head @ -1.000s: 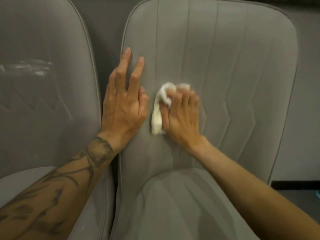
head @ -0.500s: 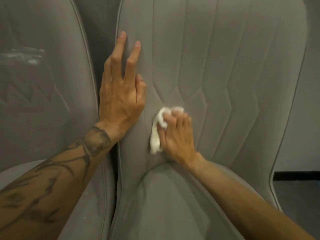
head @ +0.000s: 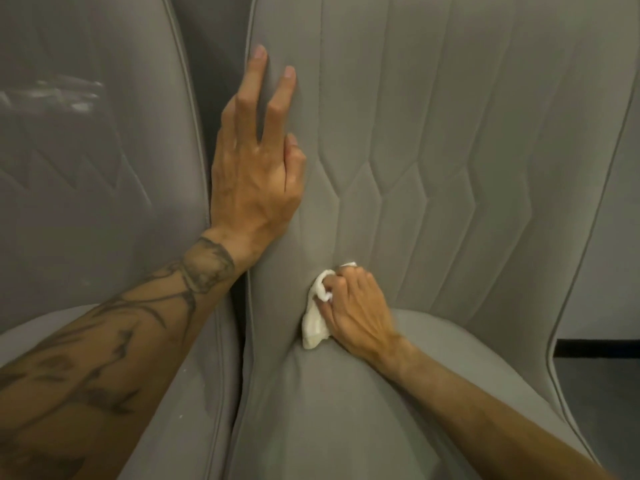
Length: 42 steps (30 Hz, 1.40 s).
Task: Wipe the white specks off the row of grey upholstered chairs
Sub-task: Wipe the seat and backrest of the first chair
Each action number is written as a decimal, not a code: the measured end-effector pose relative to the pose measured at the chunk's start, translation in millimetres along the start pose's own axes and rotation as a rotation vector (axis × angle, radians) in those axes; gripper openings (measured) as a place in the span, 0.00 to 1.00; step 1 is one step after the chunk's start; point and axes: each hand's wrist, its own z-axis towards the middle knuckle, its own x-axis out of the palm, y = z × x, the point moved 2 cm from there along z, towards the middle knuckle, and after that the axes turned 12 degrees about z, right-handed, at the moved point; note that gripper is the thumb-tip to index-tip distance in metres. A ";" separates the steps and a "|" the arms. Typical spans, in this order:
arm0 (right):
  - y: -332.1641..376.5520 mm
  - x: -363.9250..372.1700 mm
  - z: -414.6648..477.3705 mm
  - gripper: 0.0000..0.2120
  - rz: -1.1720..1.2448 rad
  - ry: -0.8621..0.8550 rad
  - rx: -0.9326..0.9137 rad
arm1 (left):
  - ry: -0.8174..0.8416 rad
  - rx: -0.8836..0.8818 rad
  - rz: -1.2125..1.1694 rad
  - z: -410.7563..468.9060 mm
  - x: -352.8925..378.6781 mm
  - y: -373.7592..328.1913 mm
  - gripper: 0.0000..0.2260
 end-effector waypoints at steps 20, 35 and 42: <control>53.1 15.0 26.3 0.11 0.379 -0.240 0.523 | 0.027 -0.013 -0.068 -1.4 0.4 2.4 0.27; 39.4 -54.1 135.0 0.13 0.116 -0.399 0.285 | 0.129 -0.078 -0.207 -3.9 -8.7 8.9 0.30; 43.7 -119.9 273.9 0.15 -0.072 -0.527 0.105 | 0.182 0.055 0.139 -12.0 -30.2 24.4 0.30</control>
